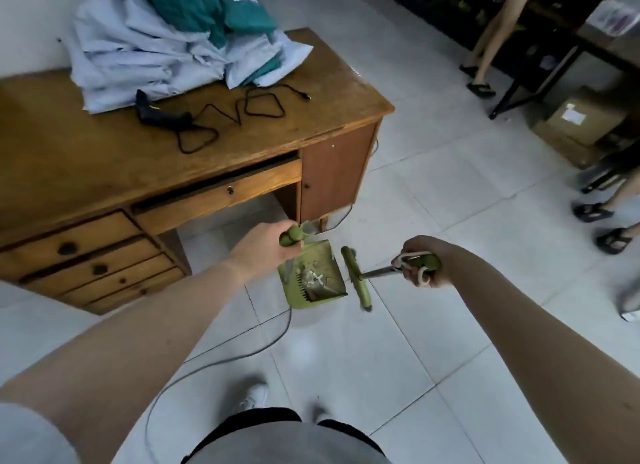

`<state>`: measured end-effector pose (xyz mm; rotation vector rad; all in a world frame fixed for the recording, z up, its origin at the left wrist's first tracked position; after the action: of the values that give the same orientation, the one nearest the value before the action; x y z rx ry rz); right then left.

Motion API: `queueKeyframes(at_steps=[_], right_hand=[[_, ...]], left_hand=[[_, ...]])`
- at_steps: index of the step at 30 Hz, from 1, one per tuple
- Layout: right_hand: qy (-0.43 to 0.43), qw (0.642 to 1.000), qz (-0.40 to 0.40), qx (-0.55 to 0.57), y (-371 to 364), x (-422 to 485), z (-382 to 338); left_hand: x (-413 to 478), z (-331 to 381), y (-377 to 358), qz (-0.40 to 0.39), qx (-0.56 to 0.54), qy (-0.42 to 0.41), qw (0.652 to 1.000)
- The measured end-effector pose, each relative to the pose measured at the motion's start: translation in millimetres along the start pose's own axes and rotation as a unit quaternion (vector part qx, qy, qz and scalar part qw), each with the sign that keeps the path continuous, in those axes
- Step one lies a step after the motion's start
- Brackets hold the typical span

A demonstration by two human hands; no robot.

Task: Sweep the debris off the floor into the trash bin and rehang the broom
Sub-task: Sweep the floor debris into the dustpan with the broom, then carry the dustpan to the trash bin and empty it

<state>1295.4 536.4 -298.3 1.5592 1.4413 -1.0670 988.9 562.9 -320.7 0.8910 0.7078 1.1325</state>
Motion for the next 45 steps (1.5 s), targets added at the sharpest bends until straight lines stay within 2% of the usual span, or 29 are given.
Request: queueKeyframes(at_steps=[6,9,15,21,27,36,41,45], right_hand=[[0.023,0.993,-0.042,-0.110,-44.0,2.0,-4.3],[0.028,0.981,-0.058,-0.182,-80.7,-2.7,2.3],[0.012,0.966,-0.107,-0.236,-149.6,-5.8,20.4],[-0.028,0.950,-0.162,-0.266,-223.9,-10.1,62.9],[-0.010,0.916,-0.141,-0.375,-253.5,-0.2,93.7],[0.040,0.908,-0.070,-0.412,-251.1,37.3,106.7],[0.061,0.912,-0.036,-0.405,-245.3,70.9,72.5],[0.084,0.893,0.005,-0.442,-247.8,108.4,36.2]], left_hand=[[-67.9,0.0,19.2,0.060,0.083,0.087,0.991],[-118.8,-6.8,33.0,0.108,0.085,0.169,0.976],[-223.0,-35.7,51.5,0.139,0.078,0.287,0.944],[-320.1,-61.5,52.5,0.160,0.061,0.337,0.926],[-376.6,-82.1,37.6,0.152,0.058,0.377,0.912],[-351.9,-106.3,0.1,0.141,0.017,0.394,0.908],[-293.1,-115.8,-16.9,0.157,-0.014,0.395,0.905],[-230.8,-126.6,-33.4,0.159,-0.037,0.402,0.901]])
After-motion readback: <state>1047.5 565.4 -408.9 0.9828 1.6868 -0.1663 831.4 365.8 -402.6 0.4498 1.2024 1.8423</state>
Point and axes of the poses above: each hand's wrist, its own x-axis towards the middle knuckle, its own y-axis out of the back of the hand, z = x × y, the point moved 4 cm from there along x, towards the middle knuckle, and after that the axes turned 13 degrees about x, right-handed, at the moved point
